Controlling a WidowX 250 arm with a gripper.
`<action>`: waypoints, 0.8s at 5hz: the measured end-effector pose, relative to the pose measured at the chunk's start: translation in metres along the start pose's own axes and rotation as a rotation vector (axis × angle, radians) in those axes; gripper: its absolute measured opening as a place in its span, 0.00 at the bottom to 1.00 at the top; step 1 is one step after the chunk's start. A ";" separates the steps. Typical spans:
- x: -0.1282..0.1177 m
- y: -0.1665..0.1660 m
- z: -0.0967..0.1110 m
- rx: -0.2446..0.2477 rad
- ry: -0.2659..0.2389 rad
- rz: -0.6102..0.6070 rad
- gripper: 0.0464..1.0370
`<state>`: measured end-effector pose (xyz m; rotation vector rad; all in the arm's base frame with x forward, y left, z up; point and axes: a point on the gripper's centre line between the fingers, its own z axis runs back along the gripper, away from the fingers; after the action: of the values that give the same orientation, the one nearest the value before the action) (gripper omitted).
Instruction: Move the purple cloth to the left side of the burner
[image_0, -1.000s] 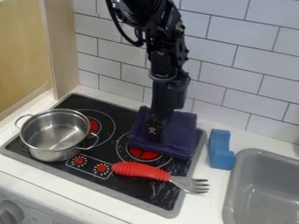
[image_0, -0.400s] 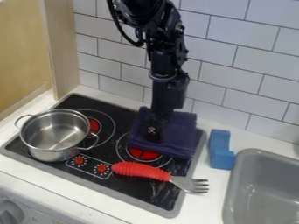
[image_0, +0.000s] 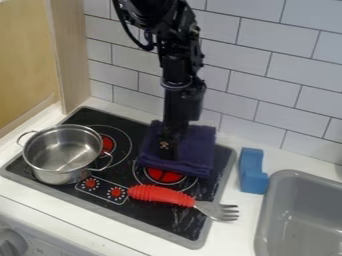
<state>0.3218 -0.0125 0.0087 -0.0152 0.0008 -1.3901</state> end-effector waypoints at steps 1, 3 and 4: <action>-0.009 0.001 0.000 -0.003 0.000 0.017 0.96; -0.046 0.006 0.001 -0.005 -0.001 0.089 0.96; -0.067 0.006 0.001 -0.012 0.001 0.119 0.96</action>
<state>0.3153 0.0549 0.0090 -0.0240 0.0104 -1.2709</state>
